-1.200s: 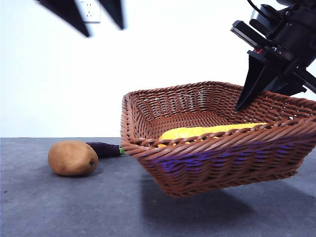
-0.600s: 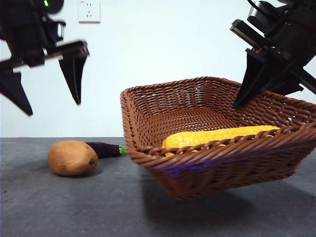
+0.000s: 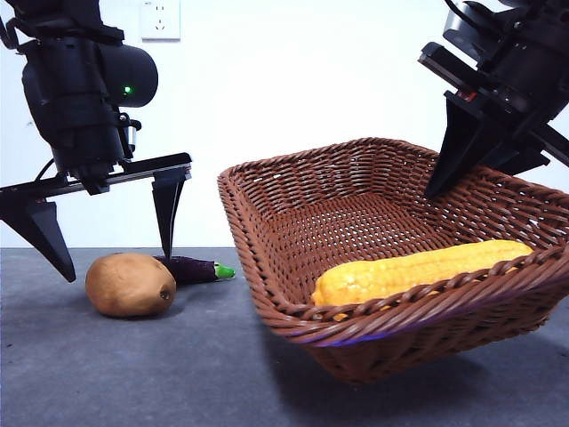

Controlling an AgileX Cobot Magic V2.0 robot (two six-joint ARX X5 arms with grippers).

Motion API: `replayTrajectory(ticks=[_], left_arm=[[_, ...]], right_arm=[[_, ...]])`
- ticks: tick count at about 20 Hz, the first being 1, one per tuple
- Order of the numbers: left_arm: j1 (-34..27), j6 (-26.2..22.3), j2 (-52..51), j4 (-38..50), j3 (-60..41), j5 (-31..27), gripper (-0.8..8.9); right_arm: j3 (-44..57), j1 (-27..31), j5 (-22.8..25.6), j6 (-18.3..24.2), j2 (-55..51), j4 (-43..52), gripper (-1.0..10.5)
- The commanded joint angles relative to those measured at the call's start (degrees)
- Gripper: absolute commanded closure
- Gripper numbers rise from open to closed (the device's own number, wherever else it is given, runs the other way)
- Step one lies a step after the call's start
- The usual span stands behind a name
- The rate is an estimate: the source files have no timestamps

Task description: Help me put the vegetables on the table into the basket

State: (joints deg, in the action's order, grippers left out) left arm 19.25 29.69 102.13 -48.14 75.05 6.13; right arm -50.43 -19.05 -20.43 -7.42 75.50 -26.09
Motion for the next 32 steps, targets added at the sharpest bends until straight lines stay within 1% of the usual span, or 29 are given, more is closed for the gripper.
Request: replayTrajectory(ticks=[1,6,7,8,10,11,13,17,19,22,23,26,27,29,32], left_arm=[[0.17,2.21,0.94,1.46,-0.26,-0.15,3.23],[0.72,3.34,3.23,1.57,-0.26,-0.22,3.23],[0.74,3.34,3.23,2.1,-0.26,-0.17,3.5],[0.9,3.3,3.23,2.45,-0.26,-0.17,4.58],[0.94,2.8,3.23,2.89,-0.26,-0.11,7.4],[1.2,2.58,3.23,2.93,-0.26,-0.15,8.32],[1.77,0.9,3.23,3.89,-0.26,-0.13,8.21],[1.79,-11.26,1.66,4.04,-0.26,-0.17,8.21],[1.66,-16.17,-2.05,4.96,-0.26,-0.68,8.21],[1.57,-24.74,-11.04,5.57,-0.28,-0.74,8.21],[1.57,-26.25,-14.75,5.49,-0.33,0.07,8.21],[3.08,-28.7,-25.73,5.49,-0.37,4.9,8.21],[4.44,-29.22,-28.61,5.05,-0.39,4.85,8.21],[8.2,-29.97,-32.17,3.61,-0.39,4.87,8.21],[16.57,-29.88,-32.2,4.17,-0.76,5.25,8.21]], right_arm=[[0.09,0.0,-0.57,1.27,0.09,0.81,9.6],[0.09,0.0,-0.57,2.08,0.09,0.94,9.6],[0.09,0.0,-0.57,2.12,0.09,0.92,9.6],[0.09,0.0,-0.57,2.12,0.09,0.9,9.6],[0.09,0.0,-0.57,2.1,0.09,0.76,9.6],[0.09,-0.02,-0.57,2.08,0.09,0.76,9.6],[0.09,0.0,-0.57,1.92,0.09,0.66,9.6],[0.09,0.0,0.5,1.42,0.09,-1.4,9.6],[0.09,0.0,1.18,-0.13,0.09,-2.1,9.6],[0.09,-0.02,1.16,-2.14,0.09,-2.64,9.6],[0.09,-0.02,1.16,-3.28,0.11,-2.64,9.6],[0.09,-0.09,1.14,-6.01,0.44,-2.14,9.6],[0.09,-0.13,1.14,-6.54,0.9,-2.05,9.6],[0.09,-0.87,0.94,-8.02,2.21,-1.68,9.6],[0.09,-5.46,0.94,-11.43,3.85,1.51,9.6]])
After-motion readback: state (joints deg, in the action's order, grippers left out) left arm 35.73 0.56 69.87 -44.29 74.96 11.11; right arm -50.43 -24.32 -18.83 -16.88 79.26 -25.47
